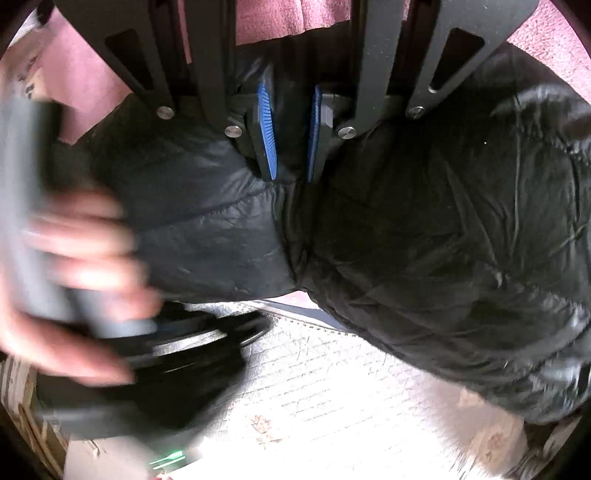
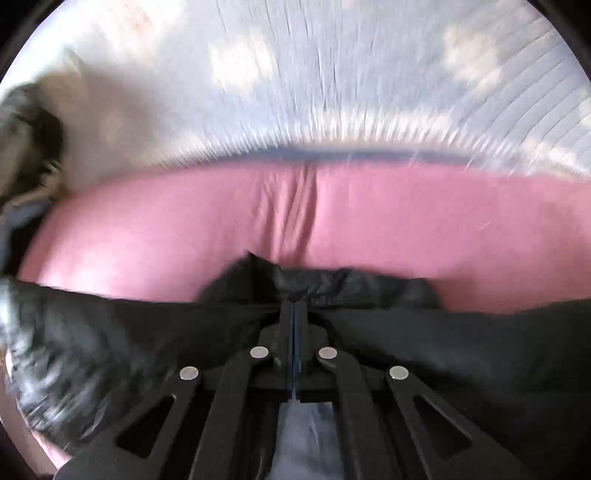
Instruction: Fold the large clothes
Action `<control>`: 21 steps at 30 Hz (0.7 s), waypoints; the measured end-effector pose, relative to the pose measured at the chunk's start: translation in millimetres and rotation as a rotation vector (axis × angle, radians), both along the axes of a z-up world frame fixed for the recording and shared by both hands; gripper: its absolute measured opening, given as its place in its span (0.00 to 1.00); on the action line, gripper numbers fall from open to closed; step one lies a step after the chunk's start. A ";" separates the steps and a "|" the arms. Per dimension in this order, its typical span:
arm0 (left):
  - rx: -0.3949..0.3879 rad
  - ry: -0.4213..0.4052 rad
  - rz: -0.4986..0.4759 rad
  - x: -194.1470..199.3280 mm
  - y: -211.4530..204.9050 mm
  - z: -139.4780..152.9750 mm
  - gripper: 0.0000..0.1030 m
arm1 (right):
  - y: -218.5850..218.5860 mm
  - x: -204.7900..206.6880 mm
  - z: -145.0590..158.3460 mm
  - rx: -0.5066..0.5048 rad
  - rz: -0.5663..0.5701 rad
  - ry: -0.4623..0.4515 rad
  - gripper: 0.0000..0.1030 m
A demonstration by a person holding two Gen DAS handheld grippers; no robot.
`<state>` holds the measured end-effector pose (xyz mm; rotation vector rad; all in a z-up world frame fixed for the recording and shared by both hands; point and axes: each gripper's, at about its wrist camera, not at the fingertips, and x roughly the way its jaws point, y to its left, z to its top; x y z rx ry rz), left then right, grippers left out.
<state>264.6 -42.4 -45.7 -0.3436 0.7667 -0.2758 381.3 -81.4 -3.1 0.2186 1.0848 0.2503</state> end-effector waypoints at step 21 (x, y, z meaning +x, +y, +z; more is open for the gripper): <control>0.005 -0.036 0.019 -4.9 1.8 4.0 0.17 | -215.6 -213.2 -52.5 0.522 -0.716 -0.186 0.89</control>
